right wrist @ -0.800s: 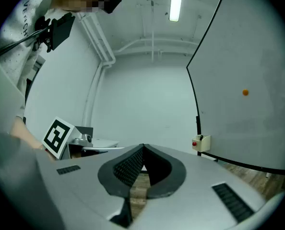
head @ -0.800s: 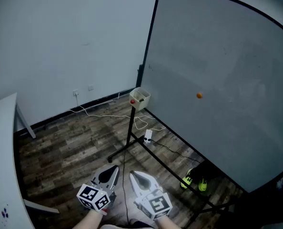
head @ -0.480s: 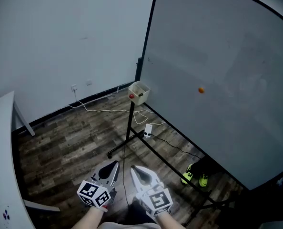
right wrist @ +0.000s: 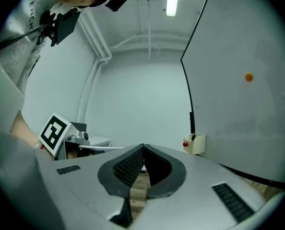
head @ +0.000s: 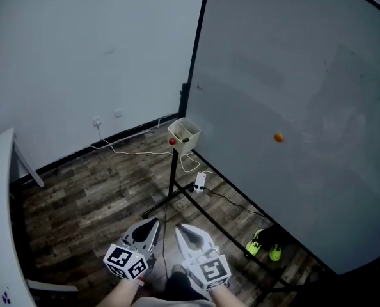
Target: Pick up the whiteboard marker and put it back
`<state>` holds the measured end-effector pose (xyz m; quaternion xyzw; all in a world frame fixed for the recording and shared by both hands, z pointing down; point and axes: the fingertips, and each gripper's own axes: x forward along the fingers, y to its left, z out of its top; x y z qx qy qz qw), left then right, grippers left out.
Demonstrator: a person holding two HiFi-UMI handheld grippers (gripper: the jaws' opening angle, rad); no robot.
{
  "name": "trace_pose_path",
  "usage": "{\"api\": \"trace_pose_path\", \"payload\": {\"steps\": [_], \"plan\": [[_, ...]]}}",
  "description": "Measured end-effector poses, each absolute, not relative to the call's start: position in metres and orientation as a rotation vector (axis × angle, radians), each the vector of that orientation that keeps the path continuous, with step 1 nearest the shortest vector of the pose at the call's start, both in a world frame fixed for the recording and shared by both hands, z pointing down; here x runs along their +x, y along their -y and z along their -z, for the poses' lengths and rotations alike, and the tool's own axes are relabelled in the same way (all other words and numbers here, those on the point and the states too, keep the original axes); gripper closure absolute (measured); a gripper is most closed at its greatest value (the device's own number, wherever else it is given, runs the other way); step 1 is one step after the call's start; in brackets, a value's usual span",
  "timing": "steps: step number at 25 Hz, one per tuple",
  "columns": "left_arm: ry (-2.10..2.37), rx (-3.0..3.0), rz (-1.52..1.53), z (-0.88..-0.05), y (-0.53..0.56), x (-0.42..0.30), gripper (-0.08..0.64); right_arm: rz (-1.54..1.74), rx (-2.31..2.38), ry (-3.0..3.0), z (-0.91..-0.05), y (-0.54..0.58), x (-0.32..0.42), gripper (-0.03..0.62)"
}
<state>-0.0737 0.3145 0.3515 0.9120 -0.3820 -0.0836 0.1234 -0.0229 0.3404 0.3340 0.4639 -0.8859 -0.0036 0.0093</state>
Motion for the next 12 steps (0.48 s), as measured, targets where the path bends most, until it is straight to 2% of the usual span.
{"api": "trace_pose_path", "payload": {"steps": [12], "plan": [[1.113, 2.608, 0.261, -0.373, -0.164, -0.015, 0.545, 0.026, 1.36, 2.819, -0.345, -0.184, 0.022, 0.574]]}}
